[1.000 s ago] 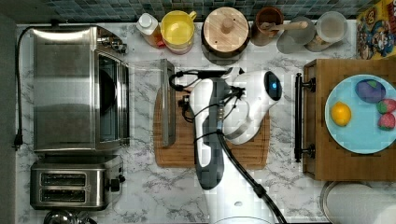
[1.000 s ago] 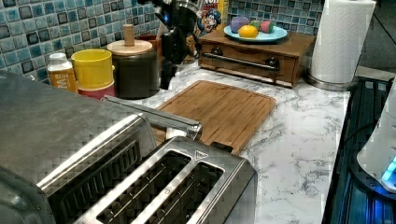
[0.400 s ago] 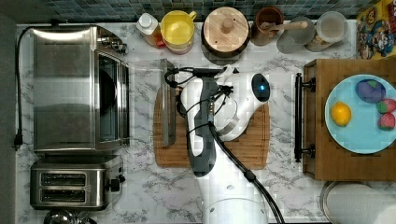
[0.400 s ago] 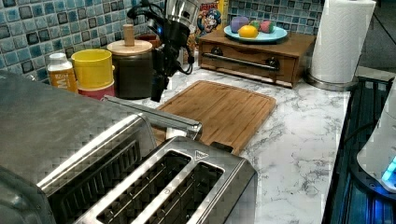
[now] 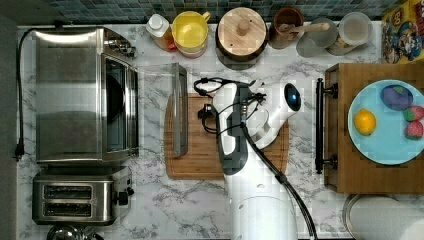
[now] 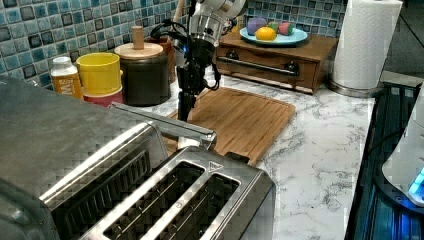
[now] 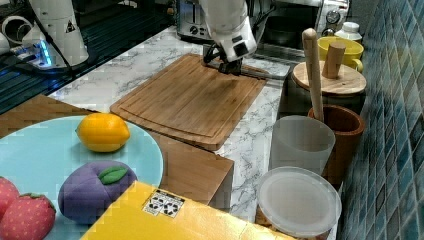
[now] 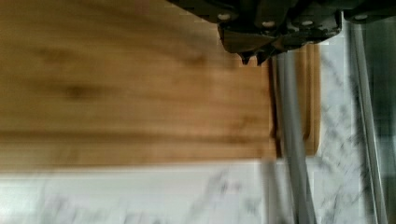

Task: Close the oven.

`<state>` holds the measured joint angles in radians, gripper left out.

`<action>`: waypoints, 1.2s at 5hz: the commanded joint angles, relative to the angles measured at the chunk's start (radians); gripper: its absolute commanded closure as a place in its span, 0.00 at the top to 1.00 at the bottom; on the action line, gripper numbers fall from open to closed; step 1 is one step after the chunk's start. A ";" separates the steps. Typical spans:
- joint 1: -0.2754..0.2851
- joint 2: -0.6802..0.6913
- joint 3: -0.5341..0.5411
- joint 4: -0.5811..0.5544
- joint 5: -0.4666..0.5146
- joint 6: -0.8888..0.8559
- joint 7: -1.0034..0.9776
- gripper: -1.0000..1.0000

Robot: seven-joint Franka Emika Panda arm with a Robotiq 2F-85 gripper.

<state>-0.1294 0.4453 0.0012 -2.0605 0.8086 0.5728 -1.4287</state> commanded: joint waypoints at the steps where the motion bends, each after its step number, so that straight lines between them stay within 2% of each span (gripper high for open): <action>1: 0.025 -0.060 0.044 0.109 0.047 -0.047 0.031 0.00; 3: 0.038 -0.017 0.082 0.132 0.034 -0.014 0.078 0.00; 4: 0.031 -0.028 0.093 0.118 0.084 0.029 0.081 0.00; 6: 0.030 0.021 0.103 0.186 0.086 -0.067 0.117 0.00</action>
<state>-0.1133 0.4700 0.0672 -2.0352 0.8418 0.5278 -1.4150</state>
